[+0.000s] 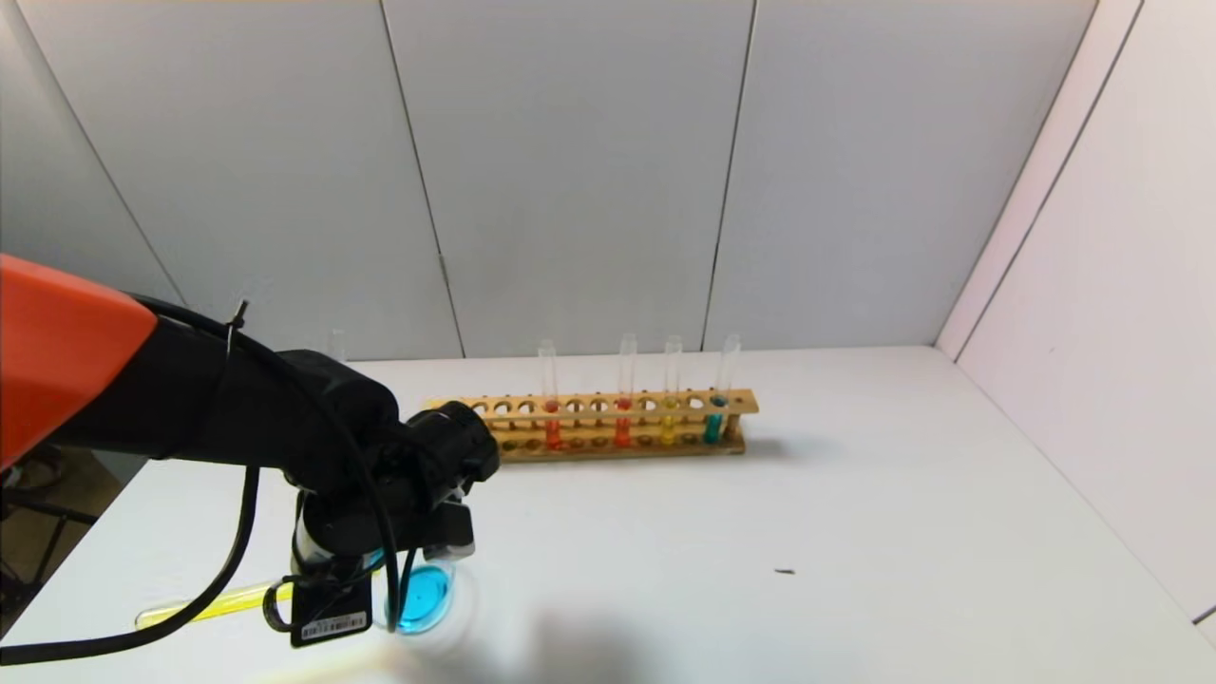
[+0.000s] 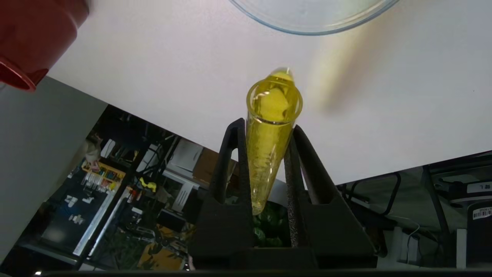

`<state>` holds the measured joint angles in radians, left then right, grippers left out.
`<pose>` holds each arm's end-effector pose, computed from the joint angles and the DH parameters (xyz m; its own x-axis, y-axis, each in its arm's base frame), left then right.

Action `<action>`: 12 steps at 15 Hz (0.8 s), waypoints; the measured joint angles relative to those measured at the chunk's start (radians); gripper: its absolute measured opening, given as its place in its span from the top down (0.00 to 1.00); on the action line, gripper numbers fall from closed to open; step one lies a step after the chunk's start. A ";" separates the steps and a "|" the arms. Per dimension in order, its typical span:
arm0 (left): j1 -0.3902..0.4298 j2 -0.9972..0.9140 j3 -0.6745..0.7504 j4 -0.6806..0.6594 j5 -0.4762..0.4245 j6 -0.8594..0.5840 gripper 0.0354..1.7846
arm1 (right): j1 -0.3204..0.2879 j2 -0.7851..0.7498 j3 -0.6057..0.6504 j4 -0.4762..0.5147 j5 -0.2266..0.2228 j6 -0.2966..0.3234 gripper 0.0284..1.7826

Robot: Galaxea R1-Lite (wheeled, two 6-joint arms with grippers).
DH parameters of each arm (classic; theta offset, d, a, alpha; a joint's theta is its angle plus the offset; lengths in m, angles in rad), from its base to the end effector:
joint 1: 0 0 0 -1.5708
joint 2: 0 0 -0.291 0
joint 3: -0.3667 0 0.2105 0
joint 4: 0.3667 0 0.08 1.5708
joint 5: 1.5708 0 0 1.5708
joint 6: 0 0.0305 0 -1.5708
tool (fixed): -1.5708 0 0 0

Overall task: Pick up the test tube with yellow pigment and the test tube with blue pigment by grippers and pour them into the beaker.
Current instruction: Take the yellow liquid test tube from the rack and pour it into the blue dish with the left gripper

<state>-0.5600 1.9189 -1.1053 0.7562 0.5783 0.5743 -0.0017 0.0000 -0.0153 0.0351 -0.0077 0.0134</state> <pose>0.2539 -0.1395 0.0770 0.2911 0.4627 -0.8374 0.8333 0.3073 0.4594 0.0148 -0.0003 0.0763 0.9998 -0.0094 -0.0198 0.0097 0.9999 0.0132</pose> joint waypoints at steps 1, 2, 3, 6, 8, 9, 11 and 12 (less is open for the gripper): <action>-0.002 0.011 -0.006 0.001 0.000 -0.001 0.85 | 0.000 0.000 0.000 0.000 0.000 0.000 0.05; -0.004 0.021 -0.012 0.004 0.000 -0.001 0.85 | 0.000 0.000 0.000 0.000 0.000 0.000 0.05; -0.004 0.028 -0.014 0.006 0.002 0.000 0.85 | 0.000 0.000 0.000 0.000 0.000 0.000 0.05; -0.004 0.041 -0.026 0.034 0.021 0.005 0.85 | 0.000 0.000 0.000 0.000 0.000 0.000 0.05; -0.007 0.048 -0.043 0.058 0.023 0.003 0.85 | 0.000 0.000 0.000 0.000 0.000 0.000 0.05; -0.008 0.052 -0.051 0.064 0.027 0.003 0.85 | 0.000 0.000 0.000 0.000 0.000 0.000 0.05; -0.009 0.062 -0.075 0.103 0.039 0.001 0.85 | 0.000 0.000 0.000 0.000 0.000 0.000 0.05; -0.009 0.067 -0.088 0.118 0.041 0.001 0.85 | 0.000 0.000 0.000 0.000 0.000 0.000 0.05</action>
<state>-0.5689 1.9864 -1.1936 0.8745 0.6191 0.5753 -0.0017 0.0000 -0.0153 0.0349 -0.0077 0.0138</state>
